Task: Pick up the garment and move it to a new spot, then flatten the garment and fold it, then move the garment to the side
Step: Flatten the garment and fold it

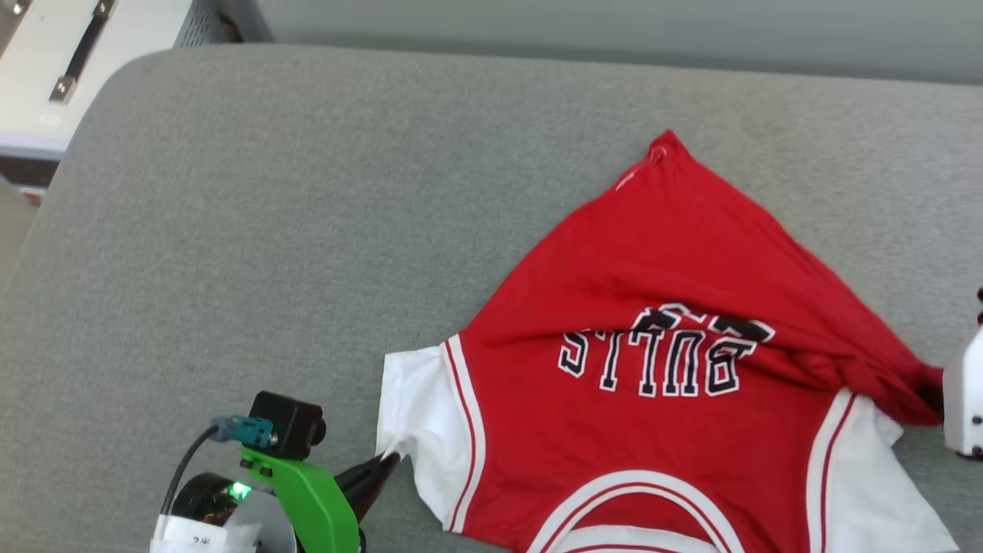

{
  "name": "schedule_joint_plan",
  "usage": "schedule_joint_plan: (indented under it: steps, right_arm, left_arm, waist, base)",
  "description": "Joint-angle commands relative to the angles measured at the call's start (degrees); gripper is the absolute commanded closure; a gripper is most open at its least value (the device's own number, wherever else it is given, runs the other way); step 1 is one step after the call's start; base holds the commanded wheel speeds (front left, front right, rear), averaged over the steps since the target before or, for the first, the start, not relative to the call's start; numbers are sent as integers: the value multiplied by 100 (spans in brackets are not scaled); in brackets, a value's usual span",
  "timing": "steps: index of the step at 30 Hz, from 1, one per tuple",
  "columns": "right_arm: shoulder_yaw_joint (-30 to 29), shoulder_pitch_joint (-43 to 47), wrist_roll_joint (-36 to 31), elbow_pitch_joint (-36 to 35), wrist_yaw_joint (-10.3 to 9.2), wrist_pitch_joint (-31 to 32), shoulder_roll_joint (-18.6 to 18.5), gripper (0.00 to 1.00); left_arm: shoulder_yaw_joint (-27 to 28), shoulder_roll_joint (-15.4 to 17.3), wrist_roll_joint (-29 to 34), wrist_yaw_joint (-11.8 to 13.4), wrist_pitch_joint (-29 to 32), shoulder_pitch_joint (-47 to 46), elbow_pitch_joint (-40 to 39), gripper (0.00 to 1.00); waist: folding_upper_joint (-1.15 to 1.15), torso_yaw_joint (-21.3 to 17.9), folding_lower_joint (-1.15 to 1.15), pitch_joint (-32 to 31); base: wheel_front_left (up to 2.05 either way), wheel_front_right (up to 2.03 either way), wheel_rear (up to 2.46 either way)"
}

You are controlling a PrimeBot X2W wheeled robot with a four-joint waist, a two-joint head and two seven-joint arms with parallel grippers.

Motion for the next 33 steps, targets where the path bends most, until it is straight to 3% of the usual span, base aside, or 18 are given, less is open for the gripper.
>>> schedule_joint_plan:
  steps: [1,9,14,23,24,25,33]
  right_arm:
    - [-38,195,64,-93,-4,-57,-11,100]
    - [-302,1374,231,-699,-4,-81,150,100]
    - [-668,2008,347,-856,-4,-126,465,100]
    - [-731,2214,213,-835,-4,-262,635,100]
    - [-713,2196,197,-855,-4,-276,605,73]
    - [-727,2164,217,-865,-4,-295,594,0]
    - [-681,1760,555,-1534,-4,43,231,0]
  left_arm:
    - [-1,-38,-72,41,-50,95,41,100]
    - [-45,-156,-149,38,-158,242,215,100]
    - [-27,-266,-241,-18,-258,280,270,100]
    - [49,-269,-311,-76,-330,251,294,100]
    - [49,-264,-308,-80,-328,243,293,100]
    - [50,-263,-304,-86,-327,232,296,100]
    - [18,-264,-232,-120,-331,155,263,100]
  waist:
    - [0,-363,1,-426]
    - [0,-523,1,-686]
    - [0,-486,1,-729]
    - [0,-434,1,-661]
    - [0,-428,1,-651]
    - [0,-417,1,-644]
    - [0,-289,1,-553]
  base:
    - [0,0,0]
    - [0,0,0]
    - [0,0,0]
    - [0,0,0]
    - [0,0,0]
    - [0,0,0]
    - [0,0,0]
